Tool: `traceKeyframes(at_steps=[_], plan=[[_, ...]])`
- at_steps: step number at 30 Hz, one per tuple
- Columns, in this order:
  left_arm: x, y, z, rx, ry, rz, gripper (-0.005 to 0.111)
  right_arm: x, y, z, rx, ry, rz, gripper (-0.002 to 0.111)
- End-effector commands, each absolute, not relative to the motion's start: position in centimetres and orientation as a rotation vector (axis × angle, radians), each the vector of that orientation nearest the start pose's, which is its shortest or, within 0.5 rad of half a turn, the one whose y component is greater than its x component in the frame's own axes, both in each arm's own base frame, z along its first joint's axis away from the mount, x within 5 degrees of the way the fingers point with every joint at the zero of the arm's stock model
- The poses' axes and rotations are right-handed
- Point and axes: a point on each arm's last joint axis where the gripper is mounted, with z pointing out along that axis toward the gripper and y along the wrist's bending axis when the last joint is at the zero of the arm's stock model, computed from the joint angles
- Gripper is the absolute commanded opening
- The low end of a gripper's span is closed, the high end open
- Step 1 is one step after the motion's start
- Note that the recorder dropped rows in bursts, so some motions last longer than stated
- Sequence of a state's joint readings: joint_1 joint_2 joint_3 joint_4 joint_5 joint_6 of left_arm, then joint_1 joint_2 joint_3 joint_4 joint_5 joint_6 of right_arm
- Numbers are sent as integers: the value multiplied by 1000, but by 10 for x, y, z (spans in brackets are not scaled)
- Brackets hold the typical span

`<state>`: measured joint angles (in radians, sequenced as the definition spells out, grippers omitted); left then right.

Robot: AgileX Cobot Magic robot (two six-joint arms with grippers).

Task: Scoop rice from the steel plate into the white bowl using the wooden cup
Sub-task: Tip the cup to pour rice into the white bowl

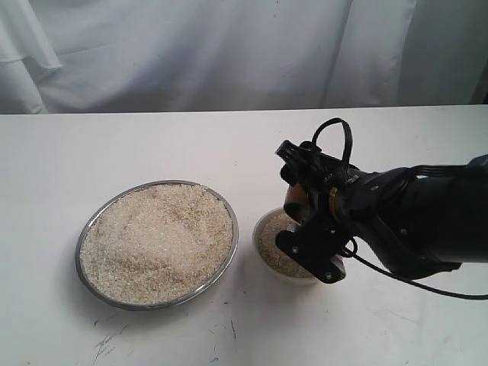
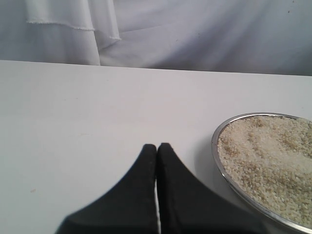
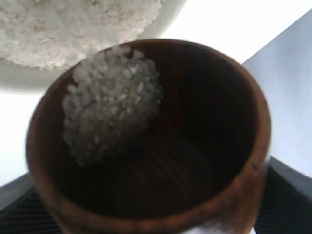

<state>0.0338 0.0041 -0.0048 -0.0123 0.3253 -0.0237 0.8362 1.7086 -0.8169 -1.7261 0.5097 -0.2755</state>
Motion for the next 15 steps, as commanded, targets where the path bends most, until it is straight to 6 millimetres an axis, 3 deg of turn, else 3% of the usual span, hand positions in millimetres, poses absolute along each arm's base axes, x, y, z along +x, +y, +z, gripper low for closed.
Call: traceKeyframes(at_steps=[1,15], plan=[[54,1,184,-57,1801,-6,0,252,211,180,-2391,625,-1176,0],[54,1,184,-57,1801,-6,0,249,213,182,-2387,606,-1241,0]])
